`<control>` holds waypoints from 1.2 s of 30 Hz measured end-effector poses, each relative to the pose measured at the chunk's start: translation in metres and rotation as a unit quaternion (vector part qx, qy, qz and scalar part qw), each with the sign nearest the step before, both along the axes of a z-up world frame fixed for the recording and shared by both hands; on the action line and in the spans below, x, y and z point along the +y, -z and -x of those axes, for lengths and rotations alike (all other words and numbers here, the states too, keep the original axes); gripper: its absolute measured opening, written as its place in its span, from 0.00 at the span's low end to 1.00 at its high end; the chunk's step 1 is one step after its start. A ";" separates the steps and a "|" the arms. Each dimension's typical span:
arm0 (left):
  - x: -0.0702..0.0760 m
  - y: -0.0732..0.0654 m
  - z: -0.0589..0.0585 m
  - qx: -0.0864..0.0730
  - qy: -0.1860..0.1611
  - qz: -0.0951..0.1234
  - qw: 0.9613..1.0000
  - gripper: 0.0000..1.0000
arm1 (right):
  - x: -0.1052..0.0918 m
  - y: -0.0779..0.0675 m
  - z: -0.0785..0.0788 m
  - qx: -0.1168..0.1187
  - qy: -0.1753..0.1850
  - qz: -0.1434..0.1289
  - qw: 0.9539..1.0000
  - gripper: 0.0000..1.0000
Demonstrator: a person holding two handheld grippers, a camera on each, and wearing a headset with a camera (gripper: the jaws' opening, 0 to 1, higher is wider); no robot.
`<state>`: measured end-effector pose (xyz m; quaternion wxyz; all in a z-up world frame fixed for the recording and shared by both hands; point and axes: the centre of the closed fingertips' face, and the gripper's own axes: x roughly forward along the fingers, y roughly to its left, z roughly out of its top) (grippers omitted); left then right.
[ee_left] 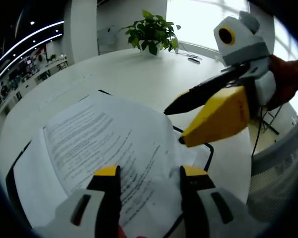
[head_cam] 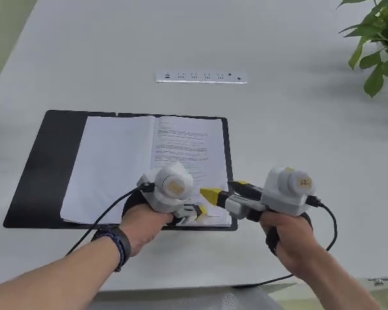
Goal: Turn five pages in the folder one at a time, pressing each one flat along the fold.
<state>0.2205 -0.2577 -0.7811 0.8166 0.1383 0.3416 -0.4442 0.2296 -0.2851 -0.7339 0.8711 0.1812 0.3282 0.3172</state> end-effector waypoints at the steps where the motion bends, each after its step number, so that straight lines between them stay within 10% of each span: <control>1: 0.000 0.000 0.000 0.001 -0.002 0.001 1.000 0.47 | 0.001 0.001 -0.002 0.003 0.000 -0.005 1.000 0.55; 18: 0.018 -0.014 0.021 0.044 -0.036 0.033 0.998 0.63 | 0.003 0.002 0.009 0.031 0.024 -0.065 0.997 0.35; 36: 0.086 -0.044 0.023 0.022 -0.131 0.074 0.988 0.63 | 0.015 0.005 0.021 0.026 0.008 -0.043 0.999 0.00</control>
